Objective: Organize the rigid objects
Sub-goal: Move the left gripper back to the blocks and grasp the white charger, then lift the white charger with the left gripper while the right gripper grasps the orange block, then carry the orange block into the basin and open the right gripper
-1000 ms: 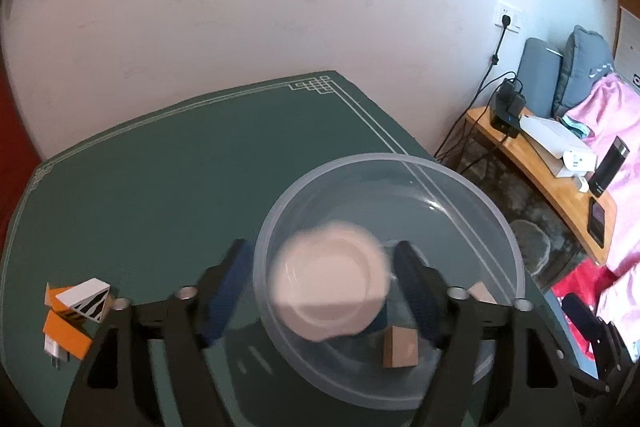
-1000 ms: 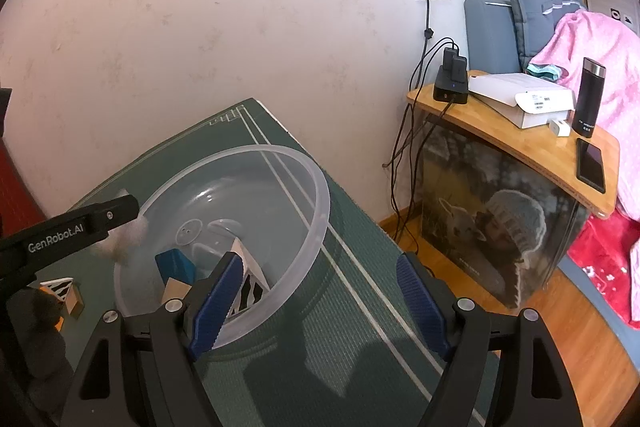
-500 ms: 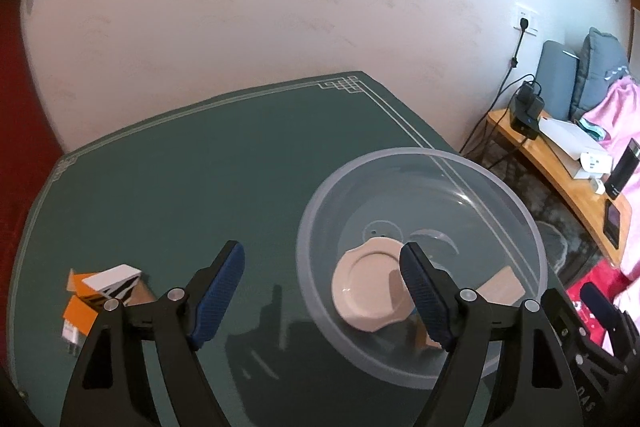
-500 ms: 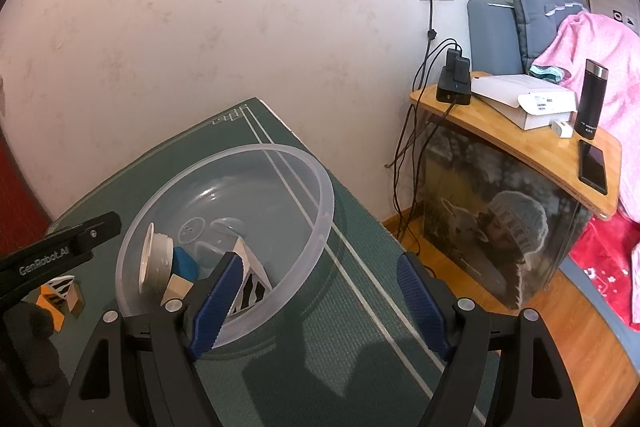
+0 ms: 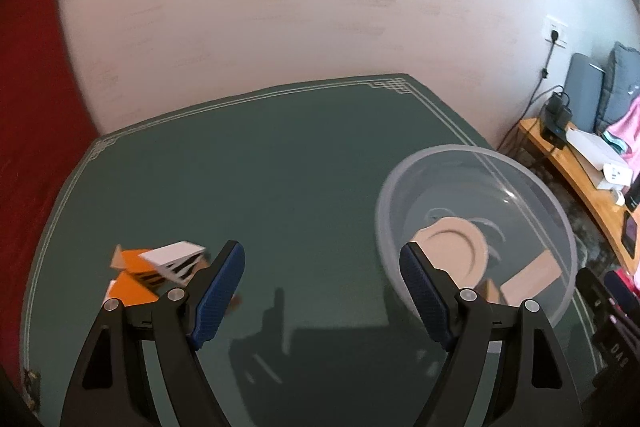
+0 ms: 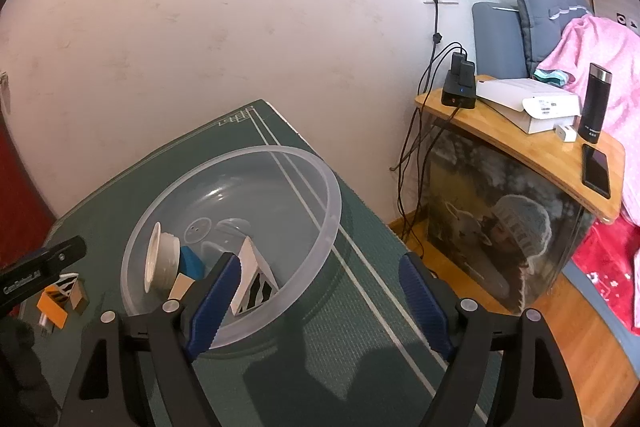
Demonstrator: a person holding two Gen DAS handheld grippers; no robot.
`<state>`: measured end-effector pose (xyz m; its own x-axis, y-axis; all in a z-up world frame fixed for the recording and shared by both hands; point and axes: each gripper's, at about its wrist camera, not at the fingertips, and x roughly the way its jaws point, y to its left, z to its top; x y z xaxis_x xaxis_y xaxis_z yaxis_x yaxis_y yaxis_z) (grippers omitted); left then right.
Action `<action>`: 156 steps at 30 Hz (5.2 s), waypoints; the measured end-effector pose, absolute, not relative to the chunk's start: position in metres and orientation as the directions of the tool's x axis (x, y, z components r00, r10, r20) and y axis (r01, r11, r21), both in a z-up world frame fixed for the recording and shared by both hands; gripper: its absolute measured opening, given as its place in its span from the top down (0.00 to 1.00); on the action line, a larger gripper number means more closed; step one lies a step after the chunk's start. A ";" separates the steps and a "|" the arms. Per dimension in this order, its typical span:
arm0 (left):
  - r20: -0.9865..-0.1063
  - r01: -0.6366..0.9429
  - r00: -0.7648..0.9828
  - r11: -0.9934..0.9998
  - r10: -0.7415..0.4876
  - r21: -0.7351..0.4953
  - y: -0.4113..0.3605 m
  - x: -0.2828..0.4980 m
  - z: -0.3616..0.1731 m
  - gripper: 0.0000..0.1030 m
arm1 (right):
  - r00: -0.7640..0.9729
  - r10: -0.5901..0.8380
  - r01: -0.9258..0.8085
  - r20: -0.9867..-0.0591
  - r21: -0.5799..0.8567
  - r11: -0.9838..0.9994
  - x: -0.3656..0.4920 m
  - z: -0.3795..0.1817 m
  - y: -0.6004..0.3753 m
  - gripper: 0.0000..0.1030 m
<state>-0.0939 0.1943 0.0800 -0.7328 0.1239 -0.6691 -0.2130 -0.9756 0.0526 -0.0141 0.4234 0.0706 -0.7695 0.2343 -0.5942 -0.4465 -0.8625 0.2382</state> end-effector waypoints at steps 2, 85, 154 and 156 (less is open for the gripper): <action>-0.669 -0.193 -0.735 -0.980 0.109 0.052 0.186 -0.092 0.080 0.22 | -0.769 0.235 -0.447 -0.594 0.238 -0.862 -0.014 0.071 0.423 0.18; -0.715 0.155 -0.687 -0.987 -0.129 0.029 -0.008 -0.100 0.031 0.69 | -0.643 -0.252 0.229 -0.723 0.132 -0.964 -0.092 0.066 0.191 0.18; -0.672 0.217 -0.723 -0.976 -0.161 0.001 -0.023 -0.076 0.044 0.69 | -0.696 -0.205 0.095 -0.688 0.194 -0.976 -0.096 0.088 0.217 0.67; -0.673 0.217 -0.722 -0.976 -0.163 0.003 -0.021 -0.075 0.044 0.69 | -0.707 -0.188 0.065 -0.682 0.201 -0.977 -0.092 0.091 0.229 0.67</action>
